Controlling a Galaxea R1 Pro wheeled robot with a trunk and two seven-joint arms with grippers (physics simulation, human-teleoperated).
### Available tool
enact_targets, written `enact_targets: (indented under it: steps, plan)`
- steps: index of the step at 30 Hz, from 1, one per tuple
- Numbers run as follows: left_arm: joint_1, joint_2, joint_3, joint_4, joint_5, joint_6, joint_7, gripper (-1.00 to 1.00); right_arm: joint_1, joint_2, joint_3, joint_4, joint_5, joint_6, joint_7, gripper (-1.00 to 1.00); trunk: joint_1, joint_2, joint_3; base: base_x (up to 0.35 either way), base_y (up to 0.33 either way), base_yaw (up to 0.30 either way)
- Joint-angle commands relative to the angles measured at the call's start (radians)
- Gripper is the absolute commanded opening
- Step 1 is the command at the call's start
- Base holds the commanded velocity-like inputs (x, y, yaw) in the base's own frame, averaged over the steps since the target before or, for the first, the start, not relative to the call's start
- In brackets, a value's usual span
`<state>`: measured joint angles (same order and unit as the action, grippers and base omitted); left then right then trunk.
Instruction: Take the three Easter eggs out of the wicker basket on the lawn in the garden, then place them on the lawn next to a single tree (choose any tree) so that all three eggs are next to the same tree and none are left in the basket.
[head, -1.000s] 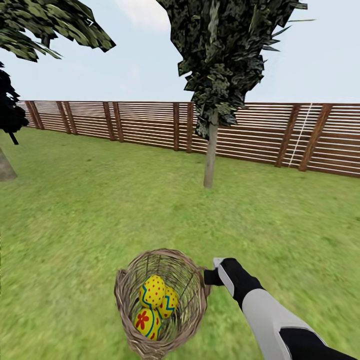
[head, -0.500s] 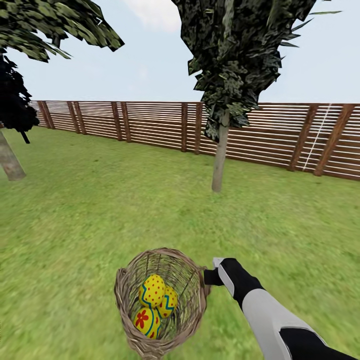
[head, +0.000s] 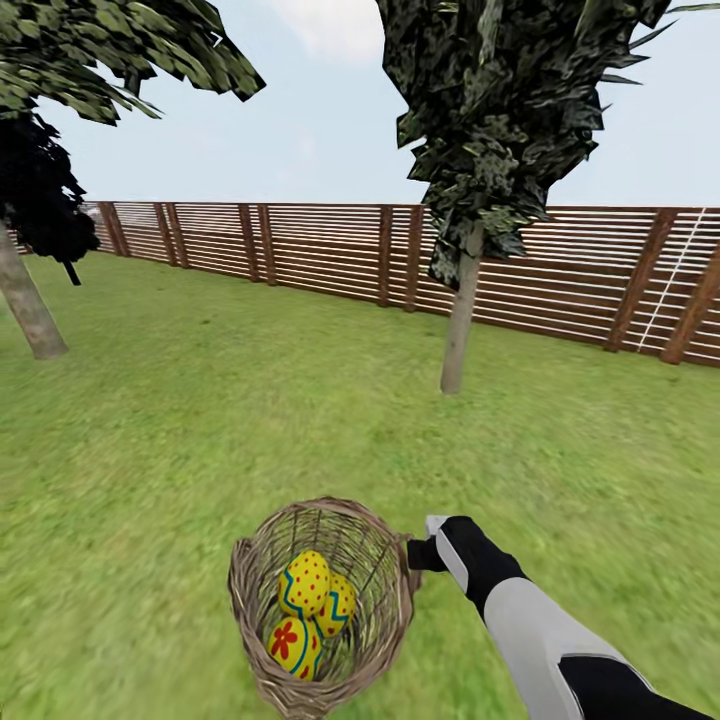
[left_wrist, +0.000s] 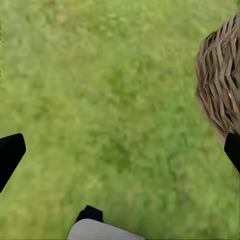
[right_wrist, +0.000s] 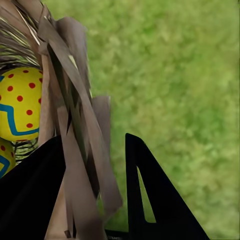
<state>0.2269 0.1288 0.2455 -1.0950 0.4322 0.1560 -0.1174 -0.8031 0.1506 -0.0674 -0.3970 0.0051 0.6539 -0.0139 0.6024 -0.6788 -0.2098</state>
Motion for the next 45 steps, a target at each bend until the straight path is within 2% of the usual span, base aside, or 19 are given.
enact_targets:
  steps: [1,21,45]
  plan:
    - [0.0,0.0,0.002,-0.002,0.011,0.008,-0.005,1.0,-0.001,0.001,-0.009,-0.002,-0.013,0.004,-0.001,-1.0,0.001,-0.001,-0.001,0.339,0.0,0.11]
    - [0.002,-0.002,0.002,-0.003,0.011,0.007,-0.007,1.0,-0.001,0.001,-0.009,-0.002,-0.014,0.004,0.0,-1.0,0.001,-0.001,-0.001,0.339,0.0,0.06]
    - [0.002,-0.002,0.003,-0.004,0.011,0.007,-0.007,1.0,-0.001,0.003,-0.009,-0.002,-0.014,0.004,0.0,-1.0,0.001,-0.001,-0.001,0.337,0.0,-0.024]
